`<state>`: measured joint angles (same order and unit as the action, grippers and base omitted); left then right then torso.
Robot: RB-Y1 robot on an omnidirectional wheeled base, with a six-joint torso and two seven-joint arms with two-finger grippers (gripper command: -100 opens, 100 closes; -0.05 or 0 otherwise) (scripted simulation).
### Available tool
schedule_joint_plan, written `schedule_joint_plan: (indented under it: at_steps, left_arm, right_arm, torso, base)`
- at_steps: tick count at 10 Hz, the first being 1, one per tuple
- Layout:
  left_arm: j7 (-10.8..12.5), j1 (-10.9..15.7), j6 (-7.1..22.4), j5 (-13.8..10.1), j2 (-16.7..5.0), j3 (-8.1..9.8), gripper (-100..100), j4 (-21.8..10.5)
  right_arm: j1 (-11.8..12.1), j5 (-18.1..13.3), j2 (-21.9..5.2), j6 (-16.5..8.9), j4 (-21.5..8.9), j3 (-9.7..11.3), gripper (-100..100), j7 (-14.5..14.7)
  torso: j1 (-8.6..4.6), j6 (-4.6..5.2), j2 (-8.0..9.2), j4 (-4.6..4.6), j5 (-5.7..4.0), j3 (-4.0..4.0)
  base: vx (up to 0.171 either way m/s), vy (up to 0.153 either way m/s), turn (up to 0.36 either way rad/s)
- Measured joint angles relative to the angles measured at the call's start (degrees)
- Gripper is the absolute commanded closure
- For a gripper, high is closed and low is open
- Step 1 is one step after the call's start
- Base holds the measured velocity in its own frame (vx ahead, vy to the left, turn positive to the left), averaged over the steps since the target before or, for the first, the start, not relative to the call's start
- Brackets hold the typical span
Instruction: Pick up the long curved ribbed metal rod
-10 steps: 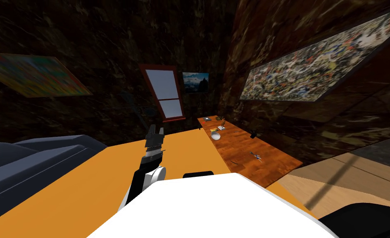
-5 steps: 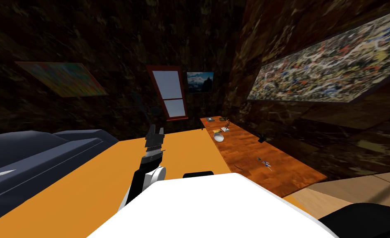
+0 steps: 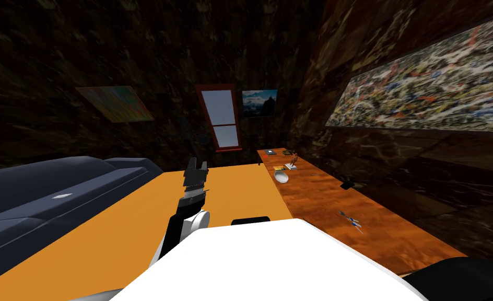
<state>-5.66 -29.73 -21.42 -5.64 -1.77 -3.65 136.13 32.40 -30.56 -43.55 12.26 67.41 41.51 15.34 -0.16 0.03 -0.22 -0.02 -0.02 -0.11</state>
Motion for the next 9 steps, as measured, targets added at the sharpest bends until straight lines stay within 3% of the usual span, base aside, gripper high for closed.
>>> schedule_joint_plan:
  at_steps: [2,4,6,9]
  left_arm:
    - [0.0,0.0,0.0,0.0,0.0,0.0,0,0.0]
    - [0.0,0.0,0.0,0.0,0.0,0.0,0,0.0]
    - [0.0,-0.01,0.0,0.0,0.0,0.01,0,0.0]
    - [0.0,-0.01,0.0,0.0,0.0,0.01,0,0.0]
  right_arm:
    - [-0.34,-1.38,-0.96,-0.78,-3.45,1.54,-100,1.05]
    - [-2.16,-2.77,-0.76,-1.24,-8.09,3.31,-100,1.92]
    - [-3.08,-4.33,-2.28,-3.47,-9.85,6.21,-100,2.29]
    - [-3.93,-5.65,-2.15,-3.29,-13.75,6.95,-100,3.71]
  torso:
    - [-0.01,0.0,0.0,0.0,0.01,0.0]
    - [0.01,-0.01,-0.01,0.0,0.0,-0.01]
    - [-0.05,0.05,-0.08,-0.03,-0.02,-0.05]
    - [0.05,0.05,0.05,0.01,0.0,0.02]
  base:
    - [0.043,-0.03,0.165]
    - [0.062,-0.039,0.247]
    - [0.04,-0.035,0.039]
    - [0.031,-0.031,0.141]
